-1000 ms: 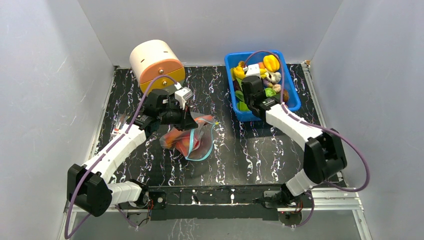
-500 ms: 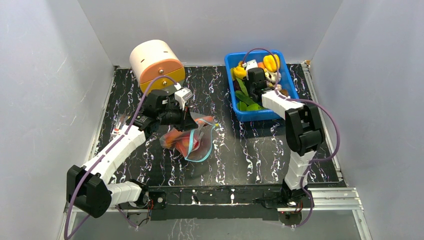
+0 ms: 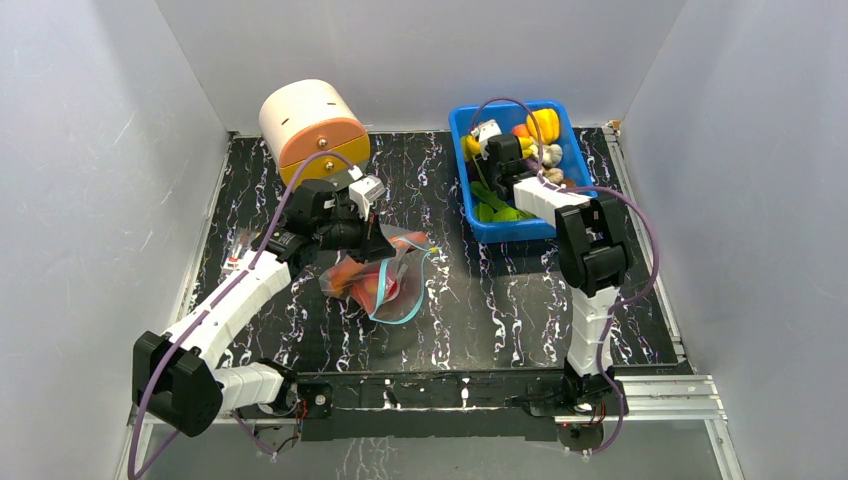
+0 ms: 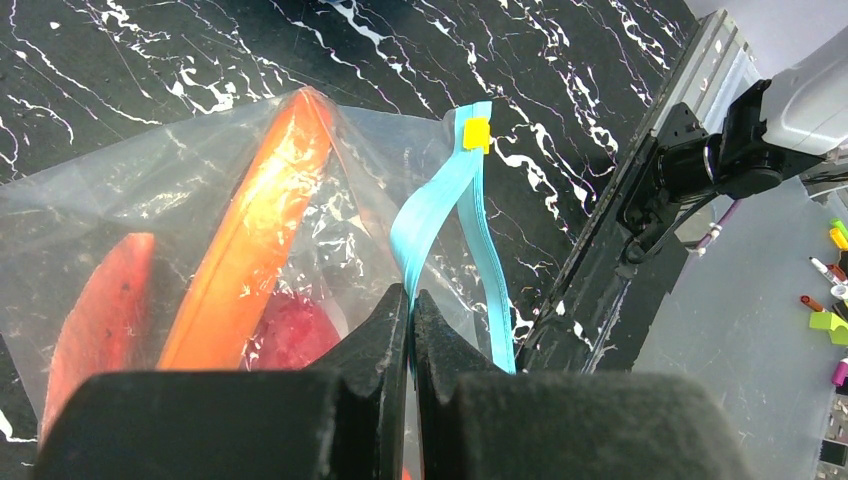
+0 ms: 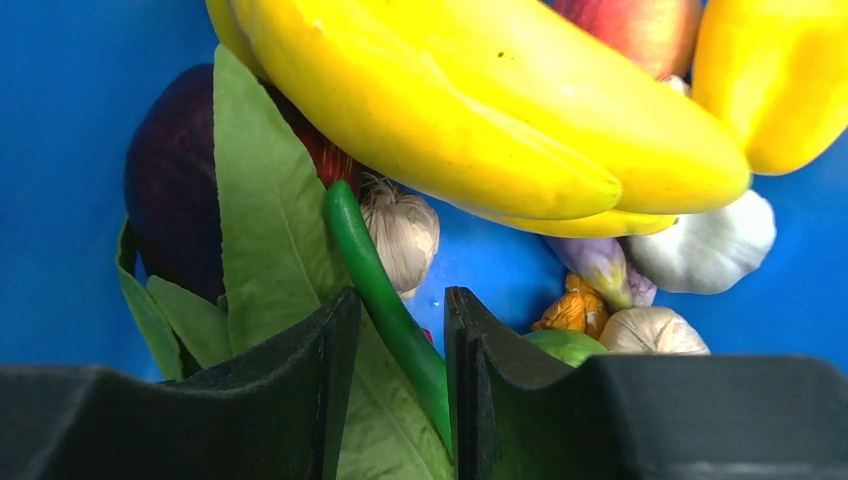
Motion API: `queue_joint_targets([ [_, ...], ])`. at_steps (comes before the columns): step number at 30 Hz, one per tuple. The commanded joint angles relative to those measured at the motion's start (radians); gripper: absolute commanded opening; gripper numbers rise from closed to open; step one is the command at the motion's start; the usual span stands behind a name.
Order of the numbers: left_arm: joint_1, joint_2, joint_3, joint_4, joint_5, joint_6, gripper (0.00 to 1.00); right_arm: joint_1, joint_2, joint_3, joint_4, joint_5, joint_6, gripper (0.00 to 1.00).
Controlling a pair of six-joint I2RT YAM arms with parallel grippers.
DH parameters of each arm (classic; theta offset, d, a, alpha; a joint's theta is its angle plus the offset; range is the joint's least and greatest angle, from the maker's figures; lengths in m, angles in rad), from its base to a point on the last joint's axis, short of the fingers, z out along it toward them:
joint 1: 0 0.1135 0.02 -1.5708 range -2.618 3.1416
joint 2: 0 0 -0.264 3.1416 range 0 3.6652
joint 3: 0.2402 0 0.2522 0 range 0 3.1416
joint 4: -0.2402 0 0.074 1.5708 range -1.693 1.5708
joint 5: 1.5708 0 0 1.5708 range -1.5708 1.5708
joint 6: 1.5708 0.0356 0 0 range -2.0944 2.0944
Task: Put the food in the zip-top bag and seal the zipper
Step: Pick up the fake vegetable from the bin.
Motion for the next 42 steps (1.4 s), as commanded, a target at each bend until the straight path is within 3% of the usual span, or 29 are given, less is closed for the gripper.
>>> queue_joint_targets([
  [1, -0.002, -0.04, -0.004, 0.011, 0.009, 0.018, 0.0, -0.014, 0.022, 0.038, 0.047, -0.009, -0.025, 0.34],
  [15, -0.003, -0.046, -0.008, 0.011, -0.016, 0.019, 0.0, -0.014, -0.099, -0.002, 0.051, 0.003, -0.054, 0.08],
  [27, -0.002, -0.079, -0.021, 0.021, -0.07, 0.007, 0.0, 0.002, -0.363, -0.102, 0.044, -0.055, 0.062, 0.06],
  [42, -0.002, -0.033, 0.036, 0.021, -0.014, -0.099, 0.0, 0.067, -0.703, -0.205, 0.01, -0.107, 0.255, 0.0],
])
